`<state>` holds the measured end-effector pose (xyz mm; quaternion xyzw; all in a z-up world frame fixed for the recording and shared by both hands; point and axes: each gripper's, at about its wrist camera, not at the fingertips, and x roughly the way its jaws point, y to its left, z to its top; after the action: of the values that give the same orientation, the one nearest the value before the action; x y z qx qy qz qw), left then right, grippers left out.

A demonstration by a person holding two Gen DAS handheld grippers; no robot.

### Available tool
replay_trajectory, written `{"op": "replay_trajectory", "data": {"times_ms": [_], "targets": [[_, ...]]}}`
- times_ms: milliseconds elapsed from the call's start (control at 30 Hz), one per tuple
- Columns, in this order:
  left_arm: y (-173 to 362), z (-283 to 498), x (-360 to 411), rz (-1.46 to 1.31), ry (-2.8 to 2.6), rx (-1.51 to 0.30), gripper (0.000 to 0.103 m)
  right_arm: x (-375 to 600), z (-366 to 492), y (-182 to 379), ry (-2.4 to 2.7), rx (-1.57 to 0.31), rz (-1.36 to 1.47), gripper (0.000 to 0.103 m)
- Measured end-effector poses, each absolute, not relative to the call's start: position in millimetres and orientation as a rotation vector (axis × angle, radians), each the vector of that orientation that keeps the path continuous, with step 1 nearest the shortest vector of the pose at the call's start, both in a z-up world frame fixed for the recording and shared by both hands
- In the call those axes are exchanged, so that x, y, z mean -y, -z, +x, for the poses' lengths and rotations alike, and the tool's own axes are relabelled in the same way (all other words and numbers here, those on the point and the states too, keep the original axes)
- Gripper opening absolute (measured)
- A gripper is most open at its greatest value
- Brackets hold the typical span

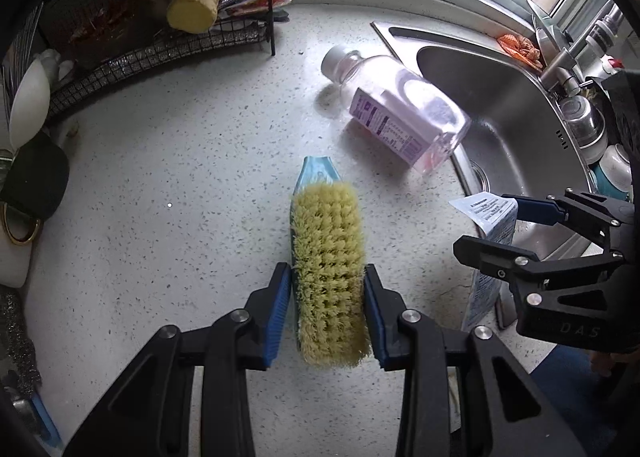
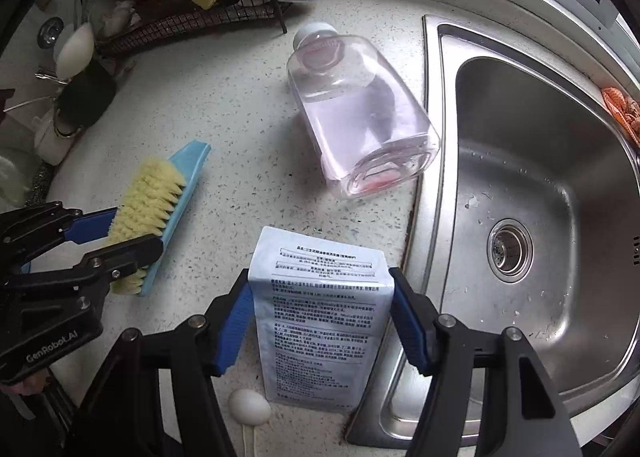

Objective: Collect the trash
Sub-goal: 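Carry the brush and paper packet down to the red bucket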

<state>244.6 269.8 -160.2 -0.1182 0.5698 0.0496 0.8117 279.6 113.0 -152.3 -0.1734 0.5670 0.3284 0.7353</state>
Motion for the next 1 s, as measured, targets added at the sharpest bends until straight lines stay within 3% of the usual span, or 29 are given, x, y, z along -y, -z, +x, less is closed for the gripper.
{"op": "replay_trajectory", "data": {"times_ms": [467, 1000], "targets": [[101.6, 226.4, -172.2, -0.173, -0.080, -1.116, 0.033, -28.8, 252.6, 78.2, -0.811, -1.003, -0.384, 0.061], [76.8, 165.3, -28.5, -0.129, -0.036, -1.088, 0.033, 110.0, 206.3, 66.5, -0.800, -0.932, -0.347, 0.061]]}}
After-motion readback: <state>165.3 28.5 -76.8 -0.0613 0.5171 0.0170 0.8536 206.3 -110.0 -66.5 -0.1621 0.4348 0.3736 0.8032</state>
